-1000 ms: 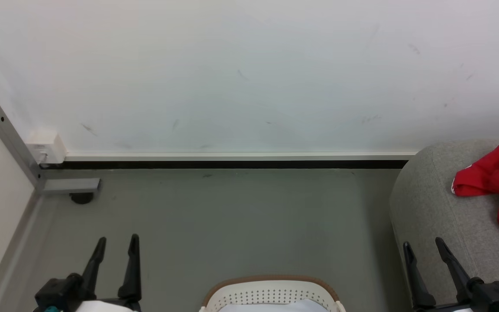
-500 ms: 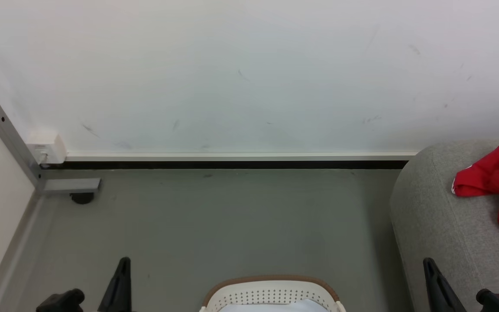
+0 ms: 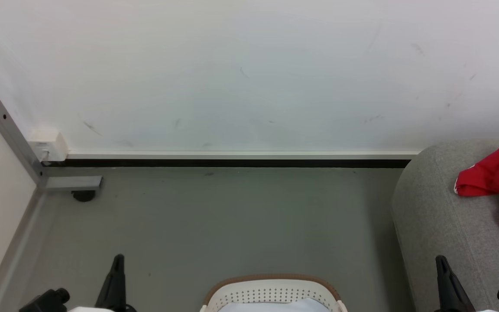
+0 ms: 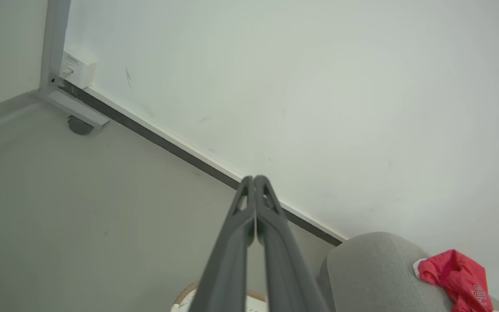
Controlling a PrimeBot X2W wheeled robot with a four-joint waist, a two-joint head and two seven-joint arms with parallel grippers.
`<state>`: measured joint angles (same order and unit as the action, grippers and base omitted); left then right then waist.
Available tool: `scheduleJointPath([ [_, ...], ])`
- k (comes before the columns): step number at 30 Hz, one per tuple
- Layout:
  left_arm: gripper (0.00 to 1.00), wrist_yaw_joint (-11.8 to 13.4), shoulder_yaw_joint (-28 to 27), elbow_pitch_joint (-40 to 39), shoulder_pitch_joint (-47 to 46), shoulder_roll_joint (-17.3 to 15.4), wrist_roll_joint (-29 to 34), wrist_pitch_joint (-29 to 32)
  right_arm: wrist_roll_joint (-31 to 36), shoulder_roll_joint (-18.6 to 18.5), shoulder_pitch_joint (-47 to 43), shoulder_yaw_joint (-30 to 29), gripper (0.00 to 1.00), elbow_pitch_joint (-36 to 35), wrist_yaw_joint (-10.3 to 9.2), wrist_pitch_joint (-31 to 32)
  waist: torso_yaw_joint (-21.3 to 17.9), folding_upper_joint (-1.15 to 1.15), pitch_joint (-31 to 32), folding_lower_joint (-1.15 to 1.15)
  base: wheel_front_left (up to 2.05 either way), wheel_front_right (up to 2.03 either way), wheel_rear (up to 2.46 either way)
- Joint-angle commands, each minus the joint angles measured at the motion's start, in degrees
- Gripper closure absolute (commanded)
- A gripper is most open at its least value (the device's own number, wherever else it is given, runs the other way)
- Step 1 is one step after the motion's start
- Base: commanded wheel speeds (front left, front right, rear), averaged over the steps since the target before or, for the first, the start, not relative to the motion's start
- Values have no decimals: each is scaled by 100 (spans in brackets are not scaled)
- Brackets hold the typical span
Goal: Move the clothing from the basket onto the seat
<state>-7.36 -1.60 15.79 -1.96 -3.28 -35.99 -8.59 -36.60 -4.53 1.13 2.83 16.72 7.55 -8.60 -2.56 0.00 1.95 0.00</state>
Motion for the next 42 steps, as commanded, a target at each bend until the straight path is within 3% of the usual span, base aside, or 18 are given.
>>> scheduleJointPath([
  [1, 100, -6, -42, -100, -148, -25, -234, 43, -245, -8, 192, -66, 100, -102, -2, 48, 4, 0, -3, 0, 0, 0, 0],
  [42, 100, -13, -288, -149, -320, 3, -3065, 816, -3058, 68, 390, -514, 100, -202, -6, 809, 108, 0, -89, 0, 0, 0, 0],
])
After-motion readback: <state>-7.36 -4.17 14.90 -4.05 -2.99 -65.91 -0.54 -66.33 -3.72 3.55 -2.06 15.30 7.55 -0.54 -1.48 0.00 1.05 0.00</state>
